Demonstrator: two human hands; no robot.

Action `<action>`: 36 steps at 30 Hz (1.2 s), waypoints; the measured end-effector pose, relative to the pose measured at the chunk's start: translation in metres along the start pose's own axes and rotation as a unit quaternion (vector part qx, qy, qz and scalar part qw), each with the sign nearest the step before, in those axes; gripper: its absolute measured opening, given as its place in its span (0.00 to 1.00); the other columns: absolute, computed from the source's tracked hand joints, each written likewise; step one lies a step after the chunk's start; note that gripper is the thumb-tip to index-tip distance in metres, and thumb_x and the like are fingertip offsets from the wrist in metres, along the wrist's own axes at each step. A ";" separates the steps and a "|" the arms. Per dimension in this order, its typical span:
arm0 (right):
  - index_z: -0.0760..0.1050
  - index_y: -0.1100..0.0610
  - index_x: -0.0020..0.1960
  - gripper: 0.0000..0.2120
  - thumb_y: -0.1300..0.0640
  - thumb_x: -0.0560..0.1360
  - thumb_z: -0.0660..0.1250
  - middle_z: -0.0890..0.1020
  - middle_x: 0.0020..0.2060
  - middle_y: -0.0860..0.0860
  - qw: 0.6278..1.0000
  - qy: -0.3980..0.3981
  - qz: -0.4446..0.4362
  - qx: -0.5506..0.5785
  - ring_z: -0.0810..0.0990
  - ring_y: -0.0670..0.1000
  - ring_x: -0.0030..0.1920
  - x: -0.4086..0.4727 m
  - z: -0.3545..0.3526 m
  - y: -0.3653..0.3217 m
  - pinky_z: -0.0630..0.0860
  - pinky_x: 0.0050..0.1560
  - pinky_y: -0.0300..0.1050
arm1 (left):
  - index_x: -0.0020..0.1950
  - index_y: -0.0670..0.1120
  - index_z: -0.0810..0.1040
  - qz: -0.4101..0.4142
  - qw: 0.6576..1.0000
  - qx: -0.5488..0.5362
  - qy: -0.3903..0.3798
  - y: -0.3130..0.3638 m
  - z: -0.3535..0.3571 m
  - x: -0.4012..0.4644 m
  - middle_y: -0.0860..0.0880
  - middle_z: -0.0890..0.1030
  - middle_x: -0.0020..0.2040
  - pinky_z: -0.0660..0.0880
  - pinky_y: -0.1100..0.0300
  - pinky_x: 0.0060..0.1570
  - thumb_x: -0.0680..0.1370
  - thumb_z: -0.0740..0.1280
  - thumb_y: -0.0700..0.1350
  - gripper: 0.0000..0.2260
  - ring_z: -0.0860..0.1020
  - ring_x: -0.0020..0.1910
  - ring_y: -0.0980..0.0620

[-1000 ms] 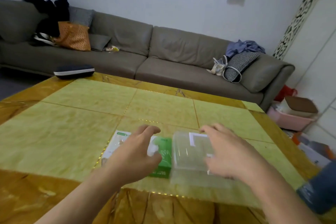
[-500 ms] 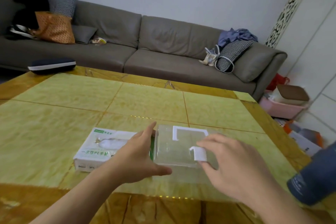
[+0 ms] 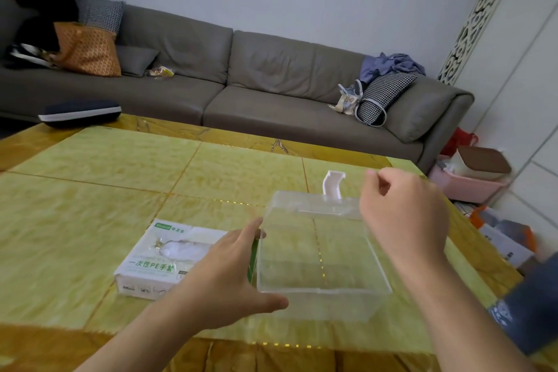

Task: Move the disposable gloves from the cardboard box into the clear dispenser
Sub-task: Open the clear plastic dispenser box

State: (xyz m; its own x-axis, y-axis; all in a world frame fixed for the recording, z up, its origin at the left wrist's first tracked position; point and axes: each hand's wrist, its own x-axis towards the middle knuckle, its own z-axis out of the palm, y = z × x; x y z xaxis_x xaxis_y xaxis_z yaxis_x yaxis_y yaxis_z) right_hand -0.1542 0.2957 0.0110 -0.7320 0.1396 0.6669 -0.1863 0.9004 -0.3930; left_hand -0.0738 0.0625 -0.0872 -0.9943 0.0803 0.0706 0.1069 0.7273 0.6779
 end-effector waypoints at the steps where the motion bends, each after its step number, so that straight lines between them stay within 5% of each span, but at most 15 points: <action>1: 0.67 0.57 0.31 0.19 0.55 0.79 0.66 0.70 0.24 0.51 1.000 0.003 -0.021 0.002 0.68 0.56 0.28 -0.002 0.000 0.001 0.58 0.28 0.45 | 0.82 0.62 0.42 0.000 1.000 0.000 0.000 0.000 0.000 0.000 0.66 0.62 0.75 0.66 0.59 0.73 0.62 0.76 0.73 0.59 0.63 0.74 0.62; 3: 0.77 0.53 0.40 0.09 0.56 0.78 0.64 0.76 0.34 0.48 0.997 0.007 -0.080 0.021 0.75 0.57 0.39 -0.008 0.002 0.006 0.69 0.35 0.48 | 0.82 0.62 0.42 0.000 1.000 -0.003 0.001 0.000 0.000 0.000 0.67 0.61 0.75 0.66 0.59 0.73 0.62 0.76 0.73 0.60 0.62 0.74 0.62; 5: 0.80 0.56 0.61 0.14 0.54 0.78 0.63 0.80 0.52 0.49 0.992 -0.042 -0.106 0.044 0.77 0.56 0.57 -0.016 0.005 0.011 0.76 0.54 0.52 | 0.83 0.61 0.40 -0.003 1.000 -0.004 0.000 0.002 0.000 0.000 0.66 0.61 0.75 0.65 0.59 0.74 0.62 0.77 0.72 0.61 0.62 0.75 0.62; 7: 0.68 0.55 0.77 0.26 0.54 0.80 0.64 0.73 0.70 0.51 0.988 -0.111 -0.089 0.059 0.69 0.53 0.73 -0.022 0.004 0.014 0.69 0.73 0.52 | 0.82 0.61 0.39 -0.007 1.000 -0.007 0.000 0.002 0.000 -0.001 0.67 0.60 0.75 0.65 0.58 0.74 0.62 0.77 0.72 0.62 0.61 0.75 0.61; 10: 0.51 0.52 0.84 0.35 0.53 0.83 0.64 0.58 0.81 0.47 0.982 -0.186 -0.017 0.002 0.56 0.50 0.81 -0.033 0.004 0.018 0.59 0.80 0.50 | 0.82 0.60 0.38 -0.011 1.000 -0.016 0.005 0.002 0.002 -0.002 0.68 0.59 0.75 0.65 0.58 0.74 0.62 0.75 0.73 0.62 0.59 0.76 0.62; 13: 0.56 0.51 0.83 0.31 0.56 0.83 0.62 0.62 0.80 0.50 0.949 -0.300 0.097 -0.003 0.67 0.53 0.77 -0.045 0.009 0.028 0.68 0.74 0.50 | 0.83 0.58 0.39 -0.016 1.000 -0.017 0.017 0.004 0.004 -0.005 0.67 0.57 0.76 0.63 0.59 0.75 0.63 0.74 0.73 0.61 0.56 0.77 0.63; 15: 0.65 0.47 0.77 0.27 0.62 0.80 0.60 0.76 0.68 0.50 0.922 -0.363 0.133 0.033 0.81 0.49 0.58 -0.050 0.011 0.030 0.80 0.54 0.40 | 0.84 0.56 0.40 -0.014 0.999 -0.010 0.031 0.005 0.006 -0.007 0.65 0.56 0.77 0.61 0.60 0.76 0.65 0.72 0.72 0.59 0.53 0.78 0.62; 17: 0.65 0.45 0.76 0.31 0.67 0.77 0.57 0.78 0.54 0.45 0.908 -0.392 0.140 0.041 0.81 0.46 0.46 -0.054 0.010 0.029 0.76 0.36 0.37 | 0.84 0.54 0.41 -0.010 0.999 -0.004 0.038 0.006 0.006 -0.008 0.63 0.55 0.78 0.59 0.61 0.76 0.67 0.72 0.72 0.58 0.52 0.78 0.62; 21: 0.65 0.48 0.75 0.35 0.71 0.72 0.55 0.74 0.50 0.45 0.916 -0.382 0.125 0.012 0.79 0.50 0.52 -0.056 0.006 0.024 0.81 0.51 0.49 | 0.84 0.55 0.40 0.014 1.000 0.006 0.022 0.007 0.003 -0.011 0.65 0.44 0.80 0.59 0.58 0.78 0.65 0.72 0.73 0.60 0.48 0.80 0.60; 26: 0.69 0.48 0.68 0.30 0.72 0.72 0.57 0.77 0.47 0.44 0.922 -0.364 0.127 0.025 0.80 0.46 0.45 -0.052 0.003 0.020 0.82 0.45 0.47 | 0.83 0.61 0.44 0.005 1.000 -0.001 -0.014 -0.002 -0.038 -0.018 0.71 0.44 0.78 0.63 0.58 0.75 0.61 0.75 0.76 0.60 0.58 0.75 0.62; 30: 0.69 0.51 0.73 0.24 0.65 0.78 0.61 0.80 0.54 0.47 0.938 -0.323 0.123 0.029 0.78 0.45 0.43 -0.051 0.007 0.014 0.75 0.38 0.44 | 0.79 0.61 0.61 -0.036 0.999 0.027 -0.009 -0.036 -0.079 -0.029 0.70 0.56 0.76 0.67 0.58 0.72 0.71 0.71 0.71 0.41 0.66 0.71 0.62; 33: 0.66 0.50 0.74 0.22 0.54 0.81 0.62 0.76 0.63 0.49 0.955 -0.285 0.087 -0.009 0.78 0.48 0.48 -0.053 0.011 0.003 0.78 0.45 0.49 | 0.73 0.57 0.70 -0.070 0.995 0.054 0.035 -0.060 -0.096 -0.035 0.64 0.65 0.72 0.69 0.66 0.62 0.80 0.70 0.52 0.22 0.70 0.67 0.61; 36: 0.66 0.53 0.75 0.21 0.52 0.83 0.61 0.74 0.67 0.50 0.964 -0.257 0.033 -0.049 0.77 0.52 0.61 -0.059 0.015 -0.020 0.78 0.58 0.51 | 0.67 0.59 0.75 -0.079 0.993 0.087 0.024 -0.076 -0.101 -0.041 0.65 0.68 0.68 0.70 0.68 0.58 0.80 0.68 0.49 0.15 0.72 0.65 0.61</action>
State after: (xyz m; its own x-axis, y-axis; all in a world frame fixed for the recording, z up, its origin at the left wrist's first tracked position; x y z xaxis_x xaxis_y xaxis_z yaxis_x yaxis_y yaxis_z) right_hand -0.1169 0.2636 -0.0299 -0.9733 -0.0020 0.2296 -0.0834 0.9347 -0.3455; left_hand -0.0417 -0.0646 -0.0677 -0.9972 -0.0735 0.0113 -0.0553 0.8352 0.5472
